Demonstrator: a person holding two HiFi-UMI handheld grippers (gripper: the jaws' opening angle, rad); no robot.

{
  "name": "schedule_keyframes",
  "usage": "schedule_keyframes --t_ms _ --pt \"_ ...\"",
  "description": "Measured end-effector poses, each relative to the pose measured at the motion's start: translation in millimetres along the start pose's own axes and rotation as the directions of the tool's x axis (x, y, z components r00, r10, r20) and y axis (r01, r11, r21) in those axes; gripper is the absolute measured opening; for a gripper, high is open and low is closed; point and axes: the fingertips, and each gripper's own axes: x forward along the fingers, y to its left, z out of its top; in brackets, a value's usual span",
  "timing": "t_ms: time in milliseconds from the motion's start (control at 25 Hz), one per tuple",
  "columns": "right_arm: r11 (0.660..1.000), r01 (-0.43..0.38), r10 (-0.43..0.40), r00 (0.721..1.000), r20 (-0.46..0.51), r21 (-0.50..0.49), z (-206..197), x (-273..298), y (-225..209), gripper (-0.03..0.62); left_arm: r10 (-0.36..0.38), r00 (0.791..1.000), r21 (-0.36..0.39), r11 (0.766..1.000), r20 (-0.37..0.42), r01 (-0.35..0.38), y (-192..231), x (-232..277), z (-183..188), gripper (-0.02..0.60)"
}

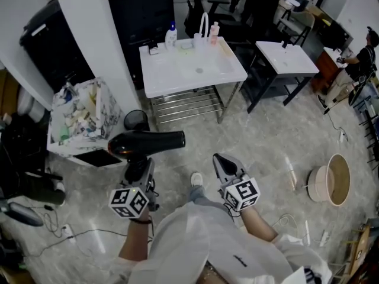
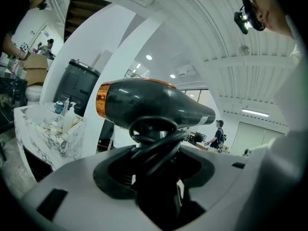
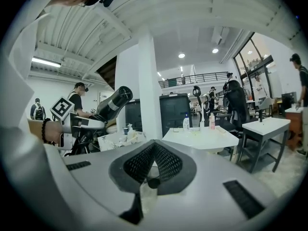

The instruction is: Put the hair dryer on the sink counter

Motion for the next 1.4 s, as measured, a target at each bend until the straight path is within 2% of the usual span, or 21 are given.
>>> schedule_keyframes --t_ms 440,680,1120,1400 --pt "1.0 -0.025 0.025 0.999 -0.019 0.006 20 72 -83 0.017 0.007 1.0 0.001 1.0 -0.02 -0.007 0 111 26 0.252" --pt "0.998 -0.066 0.066 0.998 -0.007 -0.002 39 109 -125 0.017 0.017 1.0 0.017 1.0 -0.024 -0.016 -6 164 40 0.252" --pt "0.995 -0.104 0.104 0.995 -0.001 -0.014 50 149 -200 0.017 0.054 0.999 0.021 0.998 -0.008 -0.054 -18 243 54 0.252" --pt "0.994 -0.108 0.108 0.994 -0.004 -0.024 54 161 -236 0.017 0.065 0.998 0.015 0.998 0.007 -0.065 -33 276 61 0.252"
